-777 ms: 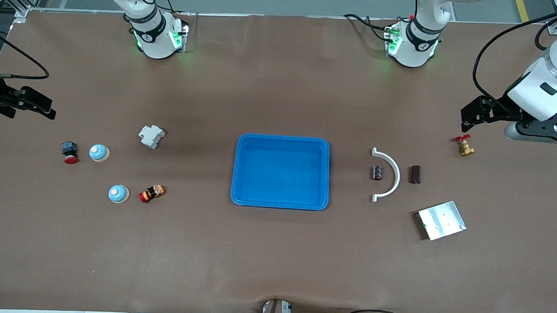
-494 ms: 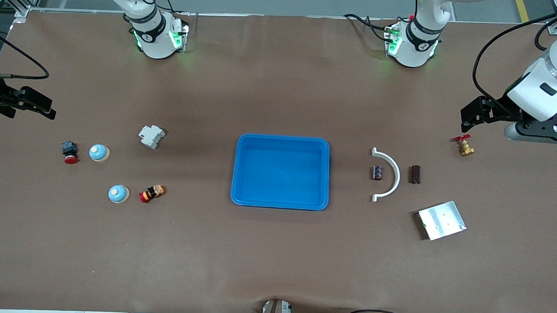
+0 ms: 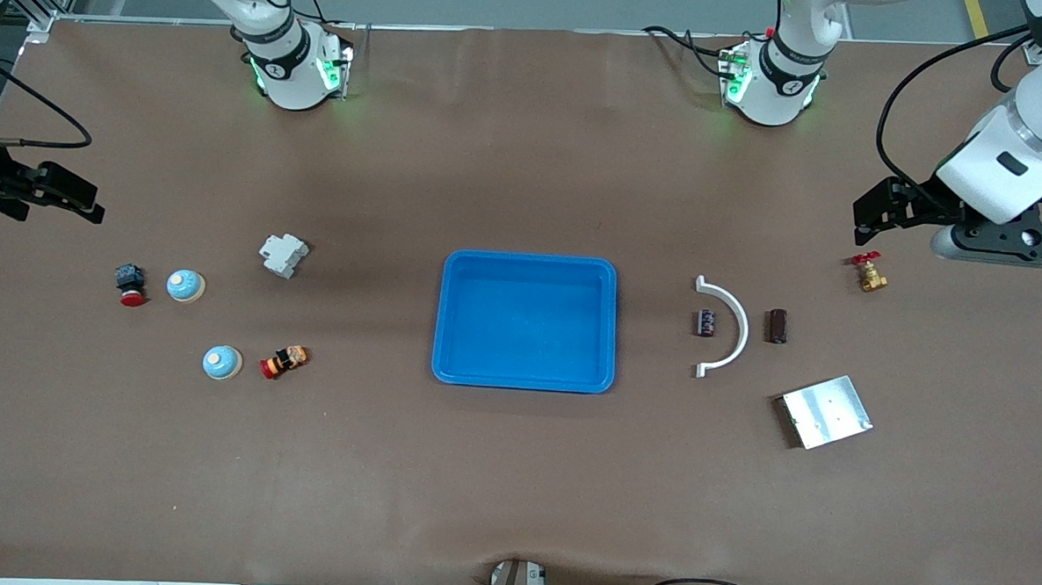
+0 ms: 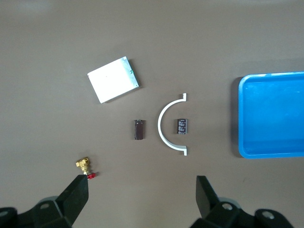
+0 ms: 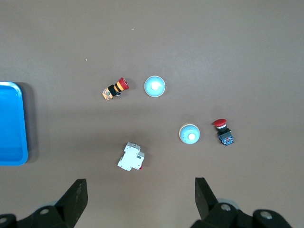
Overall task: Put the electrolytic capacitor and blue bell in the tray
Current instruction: 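Reach the right gripper to the bell while the left gripper reaches the capacitors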
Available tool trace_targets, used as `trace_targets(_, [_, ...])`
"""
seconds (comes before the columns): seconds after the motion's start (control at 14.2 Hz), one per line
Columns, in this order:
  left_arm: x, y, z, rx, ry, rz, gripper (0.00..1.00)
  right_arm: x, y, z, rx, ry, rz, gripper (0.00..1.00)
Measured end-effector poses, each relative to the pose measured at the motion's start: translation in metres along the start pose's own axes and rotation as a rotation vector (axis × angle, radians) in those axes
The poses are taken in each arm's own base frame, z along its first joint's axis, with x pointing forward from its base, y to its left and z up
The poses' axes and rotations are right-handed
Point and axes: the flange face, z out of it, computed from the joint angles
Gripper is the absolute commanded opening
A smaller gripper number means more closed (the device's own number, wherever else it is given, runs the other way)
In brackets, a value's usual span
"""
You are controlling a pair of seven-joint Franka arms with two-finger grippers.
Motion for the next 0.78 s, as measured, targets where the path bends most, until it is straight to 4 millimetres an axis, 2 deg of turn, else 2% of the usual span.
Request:
trace_targets(0.21, [0.0, 0.005, 0.0, -0.001, 0.001, 0.009, 1.0, 0.002, 0.002, 0.002, 0.0, 0.007, 0.003, 1.0])
trace_targets(0.35, [-0.001, 0.007, 0.0, -0.001, 0.001, 0.012, 1.0, 0.012, 0.002, 0.017, 0.005, 0.012, 0.002, 1.0])
trace_targets(0.56, [-0.001, 0.007, 0.0, -0.001, 0.001, 0.008, 1.0, 0.041, -0.001, 0.067, 0.017, 0.004, -0.005, 1.0])
trace_targets(0.78, [-0.001, 0.007, 0.0, -0.001, 0.001, -0.005, 1.0, 0.063, -0.012, 0.132, 0.022, 0.001, -0.023, 1.0])
